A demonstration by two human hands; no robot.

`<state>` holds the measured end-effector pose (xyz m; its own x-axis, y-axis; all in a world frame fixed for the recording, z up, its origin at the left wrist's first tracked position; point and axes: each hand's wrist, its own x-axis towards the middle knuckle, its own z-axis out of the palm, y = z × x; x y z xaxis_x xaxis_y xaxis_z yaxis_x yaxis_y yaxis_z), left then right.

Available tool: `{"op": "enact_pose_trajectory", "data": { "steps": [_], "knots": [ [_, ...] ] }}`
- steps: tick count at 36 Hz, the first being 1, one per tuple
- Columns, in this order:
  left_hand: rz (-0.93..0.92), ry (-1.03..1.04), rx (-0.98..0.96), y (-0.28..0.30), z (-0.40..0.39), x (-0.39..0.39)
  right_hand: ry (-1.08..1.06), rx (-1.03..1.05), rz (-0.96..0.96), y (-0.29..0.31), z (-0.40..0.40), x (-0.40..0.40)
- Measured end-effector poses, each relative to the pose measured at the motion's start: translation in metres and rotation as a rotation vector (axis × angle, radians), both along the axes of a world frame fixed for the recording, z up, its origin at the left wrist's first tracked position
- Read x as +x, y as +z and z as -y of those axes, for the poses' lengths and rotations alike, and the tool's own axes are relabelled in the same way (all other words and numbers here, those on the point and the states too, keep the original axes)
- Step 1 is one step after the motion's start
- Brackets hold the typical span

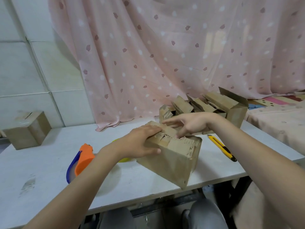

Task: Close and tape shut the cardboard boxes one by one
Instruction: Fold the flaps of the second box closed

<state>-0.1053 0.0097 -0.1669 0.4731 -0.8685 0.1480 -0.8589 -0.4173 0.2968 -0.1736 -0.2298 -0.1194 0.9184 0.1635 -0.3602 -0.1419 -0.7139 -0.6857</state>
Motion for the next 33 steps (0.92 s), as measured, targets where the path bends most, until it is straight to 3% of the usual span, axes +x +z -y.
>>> {"op": "enact_pose_trajectory", "data": {
  "steps": [8, 11, 15, 25, 33],
  "knots": [
    [0.259, 0.193, -0.087, -0.018, 0.017, -0.012, -0.164, -0.307, 0.382, 0.007, -0.013, -0.011],
    [0.243, 0.202, -0.15, -0.018, 0.021, -0.014, -0.169, -0.354, 0.501, 0.004, -0.021, -0.024],
    [0.152, 0.254, -0.115, -0.011, 0.027, -0.021, -0.102, -0.468, 0.445, 0.001, -0.02, -0.033],
    [0.359, 0.215, 0.008, -0.03, 0.026, -0.028, -0.09, -0.568, 0.382, -0.006, -0.033, -0.042],
    [0.259, 0.229, -0.056, -0.024, 0.028, -0.03, -0.126, -0.556, 0.342, -0.004, -0.04, -0.04]
  ]
}}
